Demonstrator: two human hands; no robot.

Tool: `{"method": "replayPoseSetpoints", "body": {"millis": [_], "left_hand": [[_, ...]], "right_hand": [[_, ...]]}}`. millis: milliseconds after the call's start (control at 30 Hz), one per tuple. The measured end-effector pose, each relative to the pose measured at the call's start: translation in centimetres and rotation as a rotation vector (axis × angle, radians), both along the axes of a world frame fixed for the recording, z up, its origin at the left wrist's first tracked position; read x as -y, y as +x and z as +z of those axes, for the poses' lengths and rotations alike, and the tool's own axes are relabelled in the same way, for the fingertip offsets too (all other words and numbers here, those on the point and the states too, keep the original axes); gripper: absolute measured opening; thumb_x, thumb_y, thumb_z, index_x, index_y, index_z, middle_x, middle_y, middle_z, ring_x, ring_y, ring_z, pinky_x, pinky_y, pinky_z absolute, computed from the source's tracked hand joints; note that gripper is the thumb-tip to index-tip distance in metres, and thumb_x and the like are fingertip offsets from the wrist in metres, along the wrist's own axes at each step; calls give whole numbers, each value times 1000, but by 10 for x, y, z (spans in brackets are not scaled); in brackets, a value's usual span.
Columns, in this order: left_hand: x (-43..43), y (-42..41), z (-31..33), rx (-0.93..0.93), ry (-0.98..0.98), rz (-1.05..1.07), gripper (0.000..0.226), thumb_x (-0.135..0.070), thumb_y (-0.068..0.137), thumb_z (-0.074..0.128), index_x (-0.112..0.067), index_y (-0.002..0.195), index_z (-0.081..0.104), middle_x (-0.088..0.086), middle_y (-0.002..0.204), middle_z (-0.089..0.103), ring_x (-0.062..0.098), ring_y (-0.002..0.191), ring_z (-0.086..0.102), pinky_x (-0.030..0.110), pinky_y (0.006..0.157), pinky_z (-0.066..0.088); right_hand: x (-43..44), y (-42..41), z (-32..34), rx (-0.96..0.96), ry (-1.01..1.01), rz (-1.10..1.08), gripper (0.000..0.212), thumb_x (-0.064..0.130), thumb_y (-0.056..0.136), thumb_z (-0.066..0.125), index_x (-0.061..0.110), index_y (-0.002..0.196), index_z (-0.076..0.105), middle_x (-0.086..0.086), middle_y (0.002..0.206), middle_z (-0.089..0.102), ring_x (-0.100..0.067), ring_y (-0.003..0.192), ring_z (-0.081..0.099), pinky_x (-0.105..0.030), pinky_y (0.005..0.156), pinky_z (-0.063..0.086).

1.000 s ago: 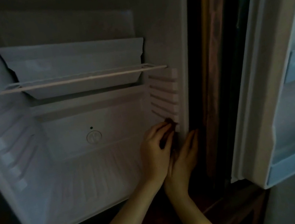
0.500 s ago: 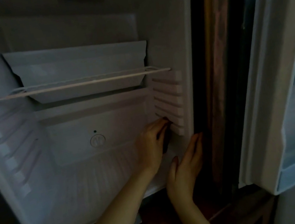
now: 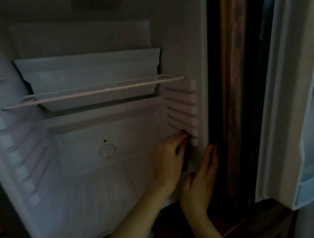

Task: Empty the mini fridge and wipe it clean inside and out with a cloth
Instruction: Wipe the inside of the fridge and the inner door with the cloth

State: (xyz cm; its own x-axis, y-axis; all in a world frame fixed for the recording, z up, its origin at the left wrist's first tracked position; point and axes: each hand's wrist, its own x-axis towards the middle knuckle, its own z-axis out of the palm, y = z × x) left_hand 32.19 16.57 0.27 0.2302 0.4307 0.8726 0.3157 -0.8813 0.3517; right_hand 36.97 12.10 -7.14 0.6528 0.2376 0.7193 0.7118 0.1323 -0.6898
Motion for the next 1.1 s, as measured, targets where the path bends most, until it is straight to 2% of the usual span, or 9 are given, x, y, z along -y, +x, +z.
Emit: {"method": "replayPoseSetpoints", "body": {"millis": [100,200,367,500,633,767,900,967,1100], "left_hand": [[15,3,-7,-15,74,13,27,-10,83,61,-14,105,75,-1,111,72,8,99,59,11,85,41],[13,-1,-4,-24,50,-31,25,-11,87,59,-15,106,74,-3,108,72,4,99,58,-1,87,35],[-9,-1,4,26,-94,-27,21,-5,90,58,-18,99,72,-14,103,65,-10,94,52,4,75,39],[-43,2,7,35,-125,-2,28,-6,87,56,-18,104,73,-4,105,71,-7,93,53,16,81,46],[-47,6,10,30,-217,70,28,-7,90,54,-24,102,73,-6,104,72,-8,88,53,24,79,50],[-16,5,4,-2,-146,27,24,-15,90,52,-26,99,70,-8,96,72,4,83,64,33,72,53],[17,-1,-7,42,-68,-90,25,-14,89,61,-21,109,73,-15,109,69,0,98,63,12,84,48],[21,-4,-11,96,-49,-127,26,-21,89,61,-19,113,72,-17,114,65,-3,104,62,13,91,47],[19,1,-1,203,53,-67,26,-21,90,59,-15,112,71,-8,113,68,3,103,64,17,91,49]], "right_hand": [[2,-1,0,-6,-28,19,70,10,89,34,13,154,8,2,158,5,-4,145,3,-21,117,6],[3,1,0,-22,-20,58,77,0,84,35,16,154,6,6,157,3,-8,146,6,-25,117,11],[3,-2,0,-6,-3,41,75,15,86,28,26,154,-1,19,154,-3,-7,144,6,-41,115,23],[1,0,-3,-1,-29,4,100,-14,79,43,31,152,-7,14,157,-4,-13,146,6,-32,118,13],[1,-1,-2,-2,-24,6,99,-16,75,41,28,153,-2,12,158,-2,-7,144,5,-8,113,1],[0,-1,-3,-1,-33,-11,102,-17,77,50,27,153,-2,19,156,-7,-4,143,4,-28,114,19],[2,0,1,-12,-42,20,80,-1,90,51,20,152,5,5,156,5,-3,142,6,-19,115,10],[4,0,2,4,-25,36,74,8,94,47,21,152,3,3,157,7,-4,143,7,-10,114,3],[3,2,-1,-16,-20,98,91,-16,84,50,20,153,2,5,158,2,-6,144,6,-5,112,0]]}}
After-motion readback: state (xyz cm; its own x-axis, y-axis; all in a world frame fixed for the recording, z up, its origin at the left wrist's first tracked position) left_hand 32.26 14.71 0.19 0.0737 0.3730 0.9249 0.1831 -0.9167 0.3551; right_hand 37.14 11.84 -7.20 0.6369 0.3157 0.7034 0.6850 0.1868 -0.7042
